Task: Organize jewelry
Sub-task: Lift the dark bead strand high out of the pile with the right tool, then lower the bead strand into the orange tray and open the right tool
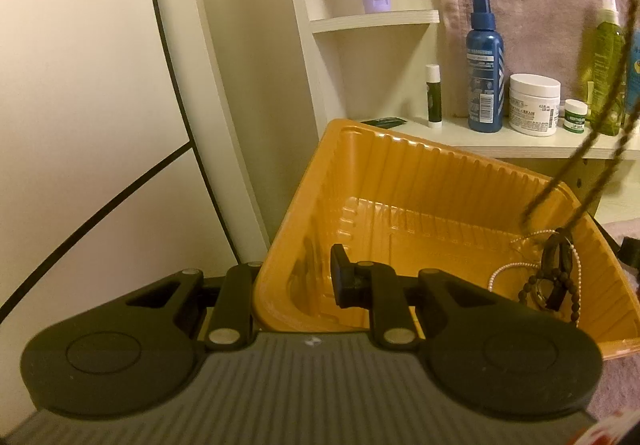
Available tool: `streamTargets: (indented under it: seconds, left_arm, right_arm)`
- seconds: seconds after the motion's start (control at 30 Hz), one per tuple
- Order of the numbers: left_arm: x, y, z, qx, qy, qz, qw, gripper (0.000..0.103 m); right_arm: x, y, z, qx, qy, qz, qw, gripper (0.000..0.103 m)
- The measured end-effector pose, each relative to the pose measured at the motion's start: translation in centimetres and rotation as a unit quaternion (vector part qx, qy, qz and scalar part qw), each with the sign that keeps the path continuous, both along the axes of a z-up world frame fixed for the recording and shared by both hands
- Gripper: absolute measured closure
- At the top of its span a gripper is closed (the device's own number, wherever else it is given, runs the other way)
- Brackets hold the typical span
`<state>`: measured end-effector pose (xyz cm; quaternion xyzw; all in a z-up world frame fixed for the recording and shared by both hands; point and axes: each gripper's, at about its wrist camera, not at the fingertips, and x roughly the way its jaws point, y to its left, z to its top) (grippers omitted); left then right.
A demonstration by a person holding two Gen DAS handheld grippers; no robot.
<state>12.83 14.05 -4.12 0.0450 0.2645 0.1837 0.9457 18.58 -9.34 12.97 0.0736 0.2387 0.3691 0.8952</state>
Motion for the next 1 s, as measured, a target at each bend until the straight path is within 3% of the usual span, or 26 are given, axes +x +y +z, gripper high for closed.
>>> streamTargets:
  seconds: [0.33,0.63,0.8,1.0]
  left_arm:
    - [0.1,0.1,0.1,-0.001,0.004,0.000,1.0000,0.085]
    - [0.3,0.1,-0.1,-0.003,0.007,0.001,1.0000,0.085]
    - [0.3,0.2,-0.1,-0.004,0.009,0.003,0.9999,0.085]
    - [0.2,0.2,-0.1,-0.003,0.009,0.003,0.9999,0.085]
  right_arm:
    - [2.6,4.2,-7.0,-0.044,0.096,0.039,0.994,0.096]
    - [3.6,4.7,-8.4,-0.047,0.114,0.040,0.992,0.093]
    - [2.9,3.7,-8.2,-0.050,0.107,0.032,0.992,0.057]
    - [1.7,1.4,-8.4,-0.045,0.112,0.021,0.992,0.056]
